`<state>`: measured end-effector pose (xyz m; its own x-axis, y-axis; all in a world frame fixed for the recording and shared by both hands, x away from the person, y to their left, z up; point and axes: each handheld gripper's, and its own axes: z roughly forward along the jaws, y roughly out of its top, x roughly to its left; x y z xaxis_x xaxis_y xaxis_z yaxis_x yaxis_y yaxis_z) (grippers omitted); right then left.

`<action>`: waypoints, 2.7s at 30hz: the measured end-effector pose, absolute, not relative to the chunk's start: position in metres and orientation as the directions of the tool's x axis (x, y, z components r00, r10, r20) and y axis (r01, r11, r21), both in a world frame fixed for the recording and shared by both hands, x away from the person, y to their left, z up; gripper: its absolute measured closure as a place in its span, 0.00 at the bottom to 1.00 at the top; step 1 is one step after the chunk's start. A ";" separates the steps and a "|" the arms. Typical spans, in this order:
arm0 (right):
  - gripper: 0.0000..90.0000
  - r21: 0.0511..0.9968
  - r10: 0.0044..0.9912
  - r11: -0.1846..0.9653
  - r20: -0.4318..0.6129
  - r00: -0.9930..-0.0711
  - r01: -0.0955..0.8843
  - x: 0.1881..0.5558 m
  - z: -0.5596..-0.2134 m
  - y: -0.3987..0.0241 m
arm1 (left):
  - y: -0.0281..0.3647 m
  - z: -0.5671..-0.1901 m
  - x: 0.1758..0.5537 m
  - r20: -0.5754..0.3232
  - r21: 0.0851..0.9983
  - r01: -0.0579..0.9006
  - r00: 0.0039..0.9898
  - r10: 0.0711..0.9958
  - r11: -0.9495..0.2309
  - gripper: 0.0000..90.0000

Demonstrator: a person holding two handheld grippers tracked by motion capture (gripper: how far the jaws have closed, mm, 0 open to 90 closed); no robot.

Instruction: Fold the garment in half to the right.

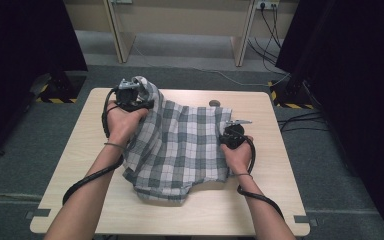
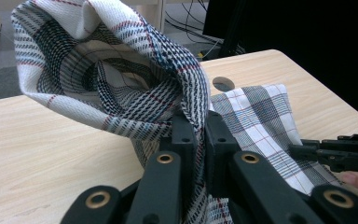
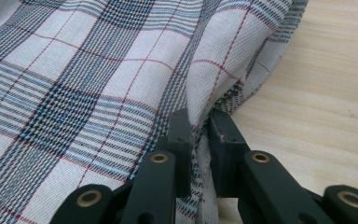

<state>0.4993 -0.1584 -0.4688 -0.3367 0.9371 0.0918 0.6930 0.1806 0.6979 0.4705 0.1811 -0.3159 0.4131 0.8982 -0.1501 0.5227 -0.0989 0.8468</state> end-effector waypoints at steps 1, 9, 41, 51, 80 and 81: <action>0.90 0.696 0.939 0.174 0.096 -0.331 0.697 0.499 -0.469 -0.157 | 0.179 -0.316 0.471 -0.146 0.847 0.521 0.416 0.898 -0.103 0.93; 0.89 0.693 0.937 0.186 0.089 -0.338 0.697 0.499 -0.468 -0.157 | 0.176 -0.315 0.470 -0.129 0.851 0.513 0.416 0.900 -0.115 0.93; 0.87 0.698 0.920 0.216 0.088 -0.381 0.683 0.498 -0.469 -0.128 | 0.239 -0.309 0.458 -0.149 0.862 0.505 0.313 0.938 -0.032 0.93; 0.86 0.696 0.915 0.221 0.095 -0.392 0.683 0.498 -0.469 -0.117 | 0.223 -0.309 0.457 -0.143 0.863 0.503 0.328 0.934 -0.045 0.93; 0.85 0.704 0.912 0.217 0.100 -0.397 0.676 0.497 -0.471 -0.118 | 0.150 -0.307 0.464 -0.109 0.868 0.484 0.400 0.910 -0.108 0.93; 0.85 0.704 0.912 0.217 0.101 -0.398 0.676 0.497 -0.471 -0.118 | 0.148 -0.307 0.464 -0.108 0.869 0.482 0.403 0.909 -0.111 0.93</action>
<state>0.4966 -0.1182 -0.4706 -0.3977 0.9120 0.1006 0.6758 0.2170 0.7044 0.4644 0.1475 -0.3068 0.4031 0.9088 -0.1077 0.4823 -0.1110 0.8689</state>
